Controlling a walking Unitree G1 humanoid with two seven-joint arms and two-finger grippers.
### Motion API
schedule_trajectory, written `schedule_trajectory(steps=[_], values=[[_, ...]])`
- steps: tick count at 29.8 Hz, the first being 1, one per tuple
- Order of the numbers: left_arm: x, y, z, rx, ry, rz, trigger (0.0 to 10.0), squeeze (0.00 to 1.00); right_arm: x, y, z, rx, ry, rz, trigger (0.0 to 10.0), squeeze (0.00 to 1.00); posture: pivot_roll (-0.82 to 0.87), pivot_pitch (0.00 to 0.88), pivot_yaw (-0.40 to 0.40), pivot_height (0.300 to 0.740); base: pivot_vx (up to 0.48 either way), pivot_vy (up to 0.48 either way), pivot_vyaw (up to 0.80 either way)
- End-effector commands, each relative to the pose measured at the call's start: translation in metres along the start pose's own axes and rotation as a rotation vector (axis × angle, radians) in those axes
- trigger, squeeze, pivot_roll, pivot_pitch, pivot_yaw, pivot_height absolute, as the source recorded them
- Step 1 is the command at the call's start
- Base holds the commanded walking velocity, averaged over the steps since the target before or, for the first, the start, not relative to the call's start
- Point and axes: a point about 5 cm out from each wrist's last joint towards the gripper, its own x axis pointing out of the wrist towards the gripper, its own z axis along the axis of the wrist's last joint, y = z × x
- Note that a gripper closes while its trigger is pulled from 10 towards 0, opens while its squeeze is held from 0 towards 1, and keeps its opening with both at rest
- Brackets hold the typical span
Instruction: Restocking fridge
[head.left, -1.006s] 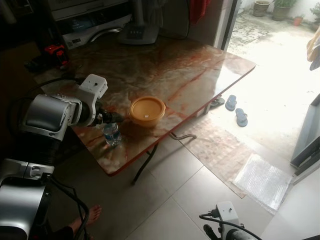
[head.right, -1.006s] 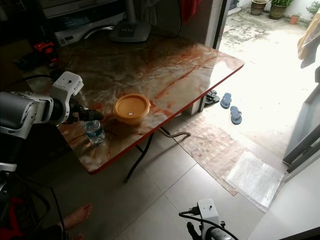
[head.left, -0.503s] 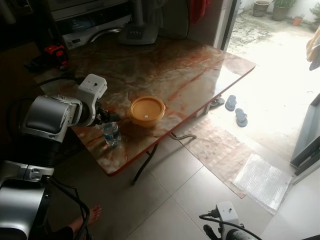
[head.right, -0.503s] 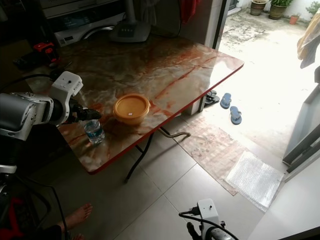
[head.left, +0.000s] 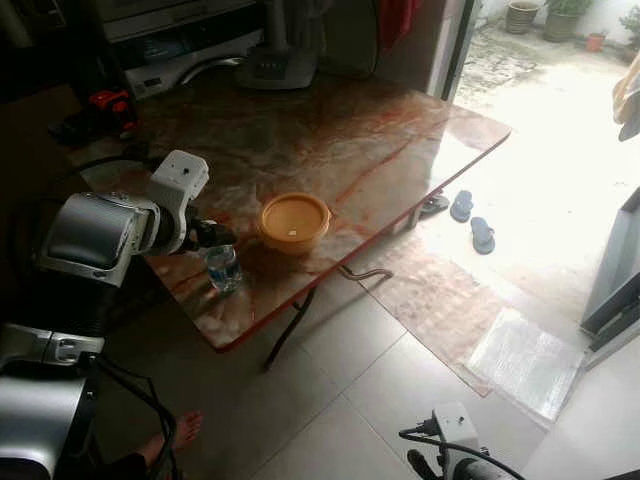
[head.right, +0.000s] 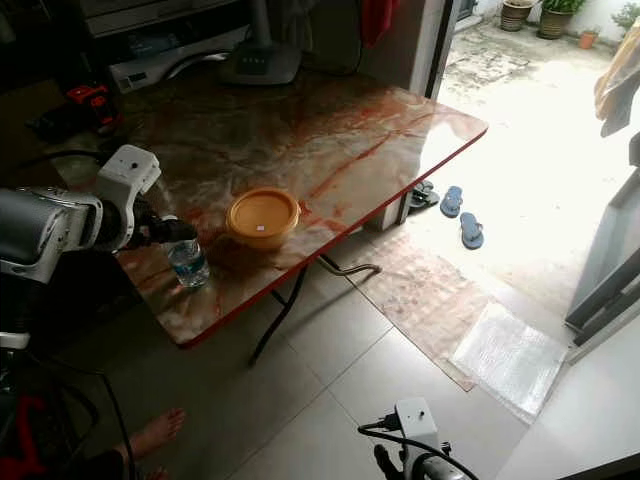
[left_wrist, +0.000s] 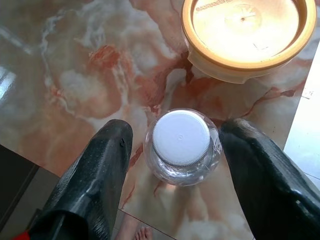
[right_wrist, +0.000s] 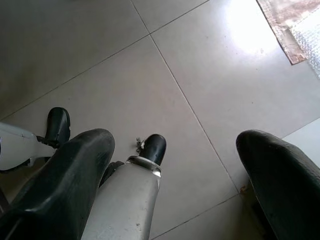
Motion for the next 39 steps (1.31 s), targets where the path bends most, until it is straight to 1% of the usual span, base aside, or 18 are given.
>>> schedule_trajectory(steps=[1,3,4,5,6,10,14,15,28,29,30,32,34,38,39], values=[[-0.0045,0.0082,-0.0035,0.002,0.002,0.045,6.9,0.0,-0.0003,0.0005,-0.0046,-0.009,0.018,0.004,10.0,0.0,0.02,0.02,0.027,0.74,0.0,0.0,0.0],[-0.0044,0.0084,-0.0039,0.002,0.003,0.047,6.9,0.0,-0.0003,0.0005,-0.0046,-0.009,0.018,0.004,10.0,0.0,0.02,0.02,0.027,0.74,0.0,0.0,0.0],[-0.0039,0.008,-0.005,-0.003,0.003,0.045,2.7,0.0,-0.0003,0.0005,-0.0046,-0.008,0.017,0.005,10.0,0.0,0.02,0.021,0.027,0.74,0.0,0.0,0.0],[-0.0037,0.0078,-0.0054,-0.005,0.003,0.043,1.6,0.0,-0.0004,0.0005,-0.0046,-0.008,0.017,0.005,10.0,0.0,0.02,0.021,0.027,0.74,0.0,0.0,0.0],[-0.0035,0.0076,-0.0058,-0.007,0.003,0.043,1.2,0.0,-0.0004,0.0005,-0.0046,-0.009,0.018,0.007,10.0,0.0,0.02,0.021,0.027,0.74,0.0,0.0,0.0],[-0.003,0.0076,-0.0062,-0.007,0.002,0.044,1.4,0.0,-0.0004,0.0003,-0.0044,-0.01,0.018,0.007,10.0,0.0,0.02,0.023,0.025,0.74,0.0,0.0,0.0],[-0.0027,0.0077,-0.0069,-0.008,0.003,0.044,1.1,0.0,-0.0005,0.0,-0.0043,-0.018,0.019,0.01,10.0,0.0,0.02,0.026,0.024,0.74,0.0,0.0,0.0],[-0.0026,0.0079,-0.0073,-0.008,0.004,0.044,0.0,0.0,-0.0005,0.0,-0.0043,-0.018,0.02,0.01,10.0,0.0,0.02,0.025,0.024,0.74,0.0,0.0,0.0],[-0.0006,0.0038,-0.01,0.001,-0.001,0.028,0.1,0.0,-0.0006,-0.0004,-0.0043,-0.021,0.022,0.013,10.0,0.0,0.01,0.029,0.019,0.74,0.0,0.0,0.0],[-0.001,0.0034,-0.0098,0.007,-0.002,0.025,2.0,0.0,-0.0006,-0.0004,-0.0042,-0.022,0.022,0.013,10.0,0.0,0.01,0.029,0.019,0.74,0.0,0.0,0.0],[-0.0012,0.0036,-0.0094,0.017,-0.005,0.027,10.0,0.0,-0.0006,-0.0004,-0.0043,-0.022,0.023,0.014,10.0,0.0,0.01,0.029,0.019,0.74,0.0,0.0,0.0],[-0.0012,0.0037,-0.0093,0.021,-0.007,0.028,10.0,0.0,-0.0006,-0.0004,-0.0043,-0.022,0.023,0.014,10.0,0.0,0.01,0.029,0.019,0.74,0.0,0.0,0.0],[-0.0017,0.0043,-0.0086,0.054,-0.012,0.033,10.0,0.0,-0.0006,-0.0003,-0.0043,-0.022,0.024,0.014,10.0,0.0,0.02,0.031,0.019,0.74,0.0,0.0,0.0],[-0.0016,0.0044,-0.0082,0.067,-0.024,0.035,10.0,0.0,-0.0006,-0.0003,-0.0042,-0.022,0.024,0.014,10.0,0.0,0.01,0.031,0.019,0.74,0.0,0.0,0.0],[-0.0011,0.0049,-0.0086,0.066,-0.025,0.039,10.0,0.14,-0.0005,-0.0003,-0.0042,-0.022,0.024,0.014,10.0,0.0,0.01,0.031,0.019,0.74,0.0,0.0,0.0]])
